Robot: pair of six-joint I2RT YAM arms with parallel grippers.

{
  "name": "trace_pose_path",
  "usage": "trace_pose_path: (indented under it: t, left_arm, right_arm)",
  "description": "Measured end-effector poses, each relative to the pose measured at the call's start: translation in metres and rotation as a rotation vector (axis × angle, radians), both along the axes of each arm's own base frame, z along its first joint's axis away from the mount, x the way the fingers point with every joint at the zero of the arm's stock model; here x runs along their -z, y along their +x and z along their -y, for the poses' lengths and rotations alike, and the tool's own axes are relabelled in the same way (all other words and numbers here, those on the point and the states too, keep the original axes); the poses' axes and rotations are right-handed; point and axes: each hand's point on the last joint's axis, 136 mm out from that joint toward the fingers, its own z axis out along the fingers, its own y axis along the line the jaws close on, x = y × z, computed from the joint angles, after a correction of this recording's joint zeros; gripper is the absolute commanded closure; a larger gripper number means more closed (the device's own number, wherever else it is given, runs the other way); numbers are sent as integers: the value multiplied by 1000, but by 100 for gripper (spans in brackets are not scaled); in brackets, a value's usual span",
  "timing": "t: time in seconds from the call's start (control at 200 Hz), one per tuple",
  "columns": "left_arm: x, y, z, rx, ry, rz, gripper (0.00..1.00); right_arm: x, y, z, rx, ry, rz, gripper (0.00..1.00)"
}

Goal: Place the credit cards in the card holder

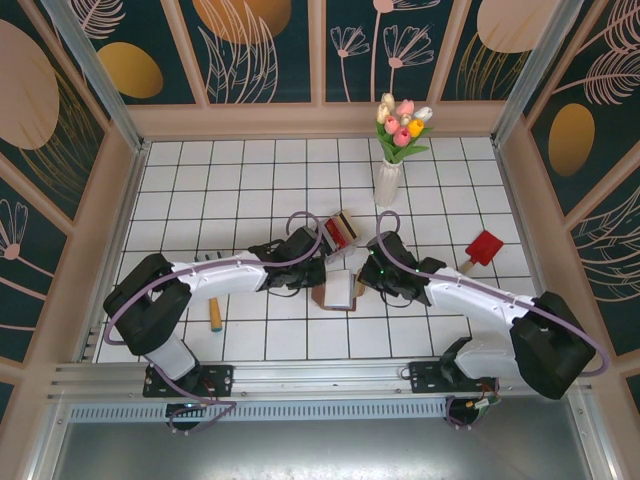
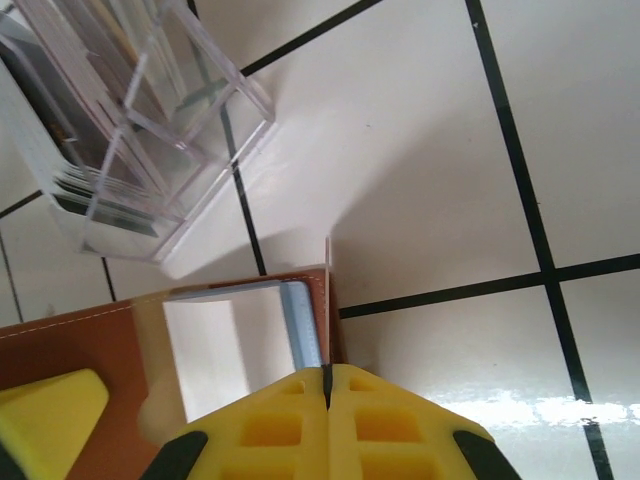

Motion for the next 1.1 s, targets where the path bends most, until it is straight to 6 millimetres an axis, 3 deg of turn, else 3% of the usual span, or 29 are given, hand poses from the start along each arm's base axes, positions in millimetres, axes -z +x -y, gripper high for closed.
trace_pose_path:
  t: [0.215,0.781,1.101]
  left_arm:
    - [1,-1,-2,-7,-7,1,100]
    - [9,-3,0,-20,-86,-22,100]
    - [17,-4,-6,-42,-112,-47,100]
  right_arm:
    - [0,2,-1,-16,-11,15,100]
    - [-14,4,-37,-121,153,45,100]
    - [-22,5,-44,-113,203,50,100]
